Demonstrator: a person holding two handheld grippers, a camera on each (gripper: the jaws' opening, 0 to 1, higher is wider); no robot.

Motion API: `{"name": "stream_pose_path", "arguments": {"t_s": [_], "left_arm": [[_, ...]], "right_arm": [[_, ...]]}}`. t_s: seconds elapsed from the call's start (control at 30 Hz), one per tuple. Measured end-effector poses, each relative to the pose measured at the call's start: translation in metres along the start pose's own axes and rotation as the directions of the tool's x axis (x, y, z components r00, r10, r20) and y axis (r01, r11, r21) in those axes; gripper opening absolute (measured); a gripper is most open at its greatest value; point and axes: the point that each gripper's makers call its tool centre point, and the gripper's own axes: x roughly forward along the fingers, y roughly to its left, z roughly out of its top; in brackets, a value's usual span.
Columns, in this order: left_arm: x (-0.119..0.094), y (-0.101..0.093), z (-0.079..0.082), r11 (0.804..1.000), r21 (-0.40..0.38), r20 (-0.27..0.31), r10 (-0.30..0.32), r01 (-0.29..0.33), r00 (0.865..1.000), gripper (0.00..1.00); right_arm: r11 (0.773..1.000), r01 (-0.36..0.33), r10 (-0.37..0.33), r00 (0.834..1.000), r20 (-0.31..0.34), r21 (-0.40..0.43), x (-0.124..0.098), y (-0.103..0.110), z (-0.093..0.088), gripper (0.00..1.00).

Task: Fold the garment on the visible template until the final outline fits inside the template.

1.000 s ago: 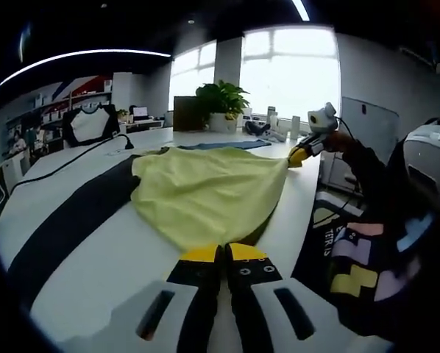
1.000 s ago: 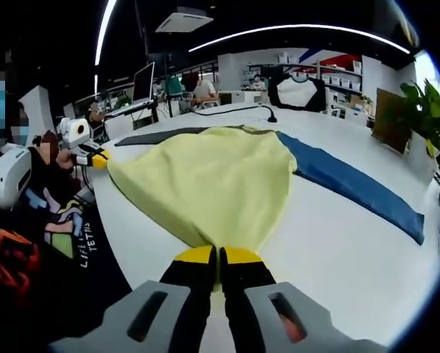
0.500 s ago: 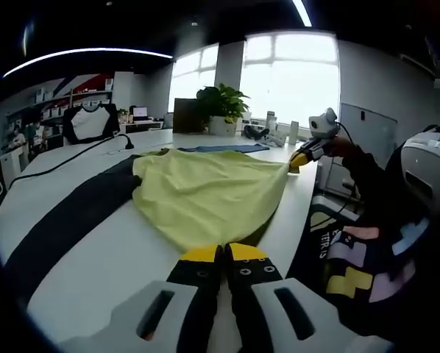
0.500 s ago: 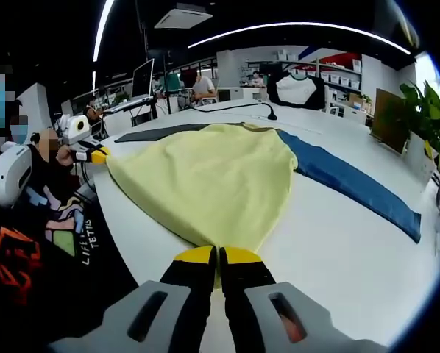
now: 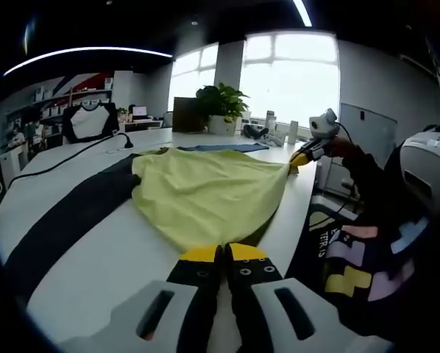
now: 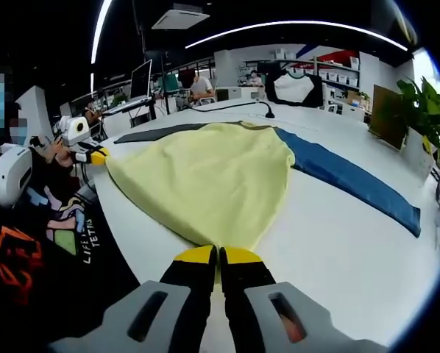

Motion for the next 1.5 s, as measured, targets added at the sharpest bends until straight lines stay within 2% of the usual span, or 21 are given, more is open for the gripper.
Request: {"name": "stream_pose_path", "arguments": {"t_s": [0.43, 0.53, 0.7, 0.83, 1.1, 1.3, 1.5], "left_arm": [[-0.002, -0.007, -0.001, 0.999, -0.029, -0.01, -0.036, 0.035, 0.999, 0.03], [-0.006, -0.006, 0.004, 0.997, -0.056, 0.012, -0.043, 0.044, 0.999, 0.03], [-0.005, -0.013, -0.003, 0.998, -0.03, -0.021, -0.061, 0.06, 0.998, 0.03], [-0.005, -0.013, -0.004, 0.997, -0.049, -0.025, -0.068, 0.067, 0.997, 0.03], [-0.008, -0.015, -0.004, 0.998, -0.011, -0.03, -0.061, 0.06, 0.998, 0.04], [-0.016, -0.024, 0.003, 0.996, 0.001, -0.021, -0.085, 0.085, 0.996, 0.03], [-0.024, -0.019, 0.022, 0.998, 0.023, 0.02, -0.052, 0.052, 0.998, 0.03]], "right_arm": [[1.0, 0.019, -0.019, 1.0, 0.004, 0.017, -0.009, -0.001, -0.005, 0.0], [1.0, 0.017, -0.017, 1.0, -0.006, 0.021, -0.01, -0.002, -0.006, 0.0], [0.999, 0.037, -0.037, 0.999, 0.005, 0.02, -0.017, -0.005, -0.004, 0.0], [0.998, 0.058, -0.058, 0.998, -0.001, 0.019, -0.021, -0.007, -0.007, 0.0], [0.998, 0.06, -0.06, 0.998, 0.022, 0.031, -0.026, -0.003, -0.007, 0.0], [0.997, 0.073, -0.074, 0.997, 0.039, 0.023, -0.029, -0.001, -0.001, 0.0], [0.997, 0.08, -0.08, 0.995, 0.053, 0.001, -0.031, -0.002, 0.007, 0.0]]}}
